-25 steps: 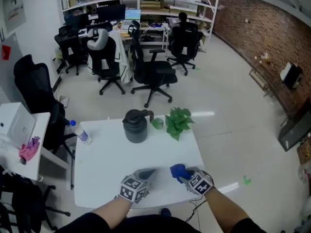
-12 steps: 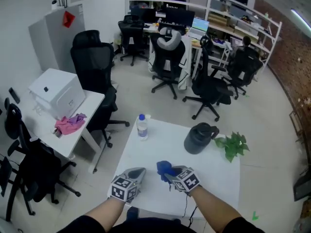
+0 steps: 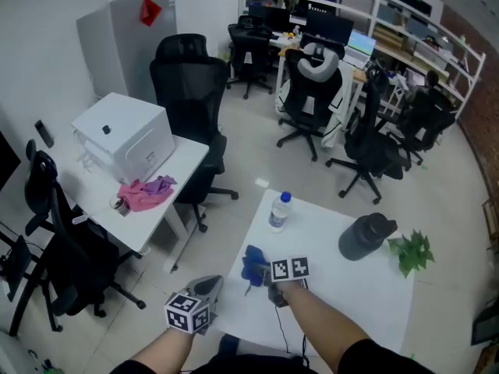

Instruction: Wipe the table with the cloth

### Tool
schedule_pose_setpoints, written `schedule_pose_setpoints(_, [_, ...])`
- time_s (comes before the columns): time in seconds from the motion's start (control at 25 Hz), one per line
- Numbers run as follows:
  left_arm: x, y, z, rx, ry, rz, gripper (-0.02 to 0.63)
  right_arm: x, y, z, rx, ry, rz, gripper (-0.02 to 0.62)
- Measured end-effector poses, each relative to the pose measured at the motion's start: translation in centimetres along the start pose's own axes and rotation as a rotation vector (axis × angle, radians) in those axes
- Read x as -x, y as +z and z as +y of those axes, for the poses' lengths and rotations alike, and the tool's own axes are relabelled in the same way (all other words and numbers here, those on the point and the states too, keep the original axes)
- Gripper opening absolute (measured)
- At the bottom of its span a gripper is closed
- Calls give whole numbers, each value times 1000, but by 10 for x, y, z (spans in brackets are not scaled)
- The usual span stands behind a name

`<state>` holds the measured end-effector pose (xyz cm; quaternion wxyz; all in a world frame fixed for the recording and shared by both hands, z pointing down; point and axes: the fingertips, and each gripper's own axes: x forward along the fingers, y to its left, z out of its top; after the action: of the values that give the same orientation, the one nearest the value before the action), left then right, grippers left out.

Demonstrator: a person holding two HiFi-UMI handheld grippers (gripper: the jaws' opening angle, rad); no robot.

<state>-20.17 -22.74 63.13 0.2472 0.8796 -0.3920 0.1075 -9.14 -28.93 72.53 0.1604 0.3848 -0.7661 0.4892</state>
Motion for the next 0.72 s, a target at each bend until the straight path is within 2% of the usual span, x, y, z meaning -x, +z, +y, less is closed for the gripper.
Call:
schedule_pose_setpoints(0.36, [18,-3,38,45,19,-2,2,-50,16,-10,-229,-12,-33,130])
schedule_pose_setpoints(0.72, [24,-7,43,57,21,4,2,-30,10,-38,-282,-99,-37,123])
